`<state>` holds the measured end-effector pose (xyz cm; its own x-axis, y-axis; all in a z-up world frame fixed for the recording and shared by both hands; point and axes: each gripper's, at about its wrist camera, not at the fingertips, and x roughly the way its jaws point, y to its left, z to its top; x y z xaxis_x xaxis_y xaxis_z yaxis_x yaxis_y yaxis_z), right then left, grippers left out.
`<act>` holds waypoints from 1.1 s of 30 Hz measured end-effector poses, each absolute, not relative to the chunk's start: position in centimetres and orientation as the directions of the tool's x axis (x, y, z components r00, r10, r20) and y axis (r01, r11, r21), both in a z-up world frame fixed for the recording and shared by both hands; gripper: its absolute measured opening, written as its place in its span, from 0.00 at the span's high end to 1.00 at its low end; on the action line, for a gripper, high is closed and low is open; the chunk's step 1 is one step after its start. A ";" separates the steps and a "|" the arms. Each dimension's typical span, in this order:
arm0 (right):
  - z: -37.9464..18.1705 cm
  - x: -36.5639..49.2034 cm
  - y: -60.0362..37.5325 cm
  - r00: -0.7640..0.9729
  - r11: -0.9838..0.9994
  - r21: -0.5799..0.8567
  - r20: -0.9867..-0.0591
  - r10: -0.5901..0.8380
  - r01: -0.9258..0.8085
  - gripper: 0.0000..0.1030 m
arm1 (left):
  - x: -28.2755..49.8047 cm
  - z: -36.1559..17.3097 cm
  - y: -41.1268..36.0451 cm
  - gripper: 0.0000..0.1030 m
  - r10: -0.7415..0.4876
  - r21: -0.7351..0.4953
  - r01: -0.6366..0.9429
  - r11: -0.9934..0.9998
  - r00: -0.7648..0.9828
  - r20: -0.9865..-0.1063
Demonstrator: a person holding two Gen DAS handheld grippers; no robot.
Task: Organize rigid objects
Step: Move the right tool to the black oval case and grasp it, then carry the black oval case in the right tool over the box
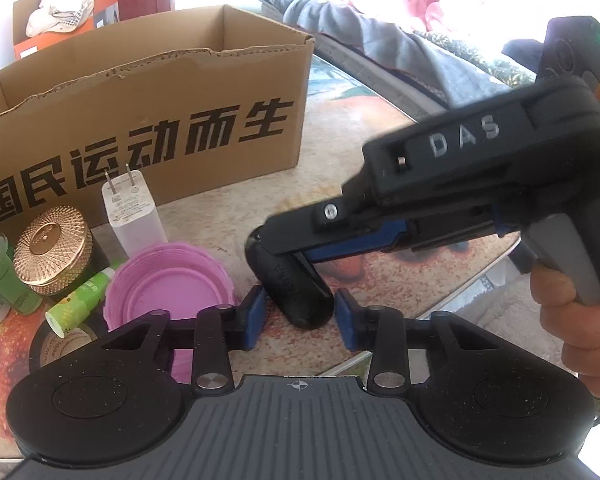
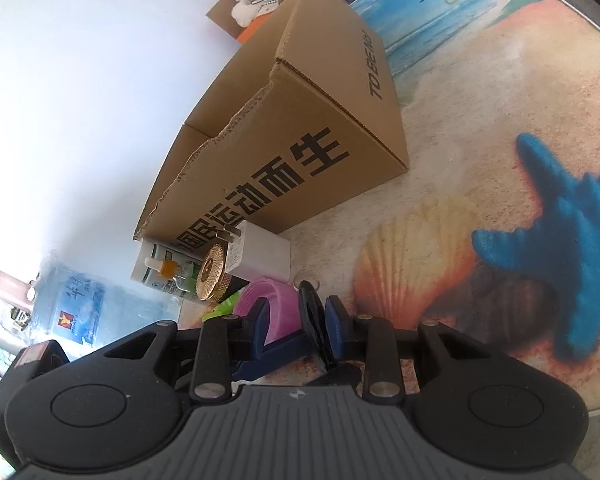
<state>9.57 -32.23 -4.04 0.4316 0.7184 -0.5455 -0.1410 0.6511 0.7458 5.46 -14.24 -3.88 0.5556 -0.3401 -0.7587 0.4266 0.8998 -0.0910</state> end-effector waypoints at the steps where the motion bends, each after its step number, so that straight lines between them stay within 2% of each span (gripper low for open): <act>1: -4.1 9.6 -32.0 0.432 0.662 0.736 -0.555 0.711 -0.142 0.68 | 5.5 -3.9 -14.2 0.66 -0.339 -0.091 0.425 0.900 0.556 -0.759; 4: -4.9 10.0 -31.6 0.422 0.667 0.734 -0.567 0.707 -0.131 0.68 | 5.3 -3.9 -14.4 0.66 -0.325 -0.070 0.425 0.903 0.567 -0.757; 9: -5.2 9.9 -31.4 0.429 0.671 0.732 -0.573 0.699 -0.115 0.76 | 5.2 -4.0 -15.0 0.66 -0.308 -0.045 0.422 0.905 0.578 -0.755; 10: -5.2 9.8 -31.5 0.431 0.669 0.735 -0.571 0.698 -0.111 0.82 | 5.2 -3.9 -15.0 0.68 -0.304 -0.046 0.418 0.907 0.577 -0.758; 11: -5.0 9.7 -31.6 0.432 0.665 0.739 -0.567 0.701 -0.107 0.83 | 5.3 -3.8 -15.0 0.69 -0.302 -0.045 0.415 0.909 0.580 -0.756; 18: -0.9 8.4 -31.3 0.484 0.686 0.706 -0.546 0.684 -0.173 0.83 | 4.6 -0.9 -14.4 0.70 -0.328 -0.049 0.413 0.909 0.639 -0.696; 25: 5.0 7.9 -30.4 0.556 0.698 0.662 -0.483 0.676 -0.272 0.83 | 4.1 3.6 -13.5 0.70 -0.346 -0.045 0.400 0.915 0.724 -0.597; 33: 10.6 11.8 -28.0 0.581 0.713 0.591 -0.448 0.679 -0.378 0.83 | 7.5 8.0 -12.1 0.70 -0.320 -0.053 0.347 0.936 0.782 -0.534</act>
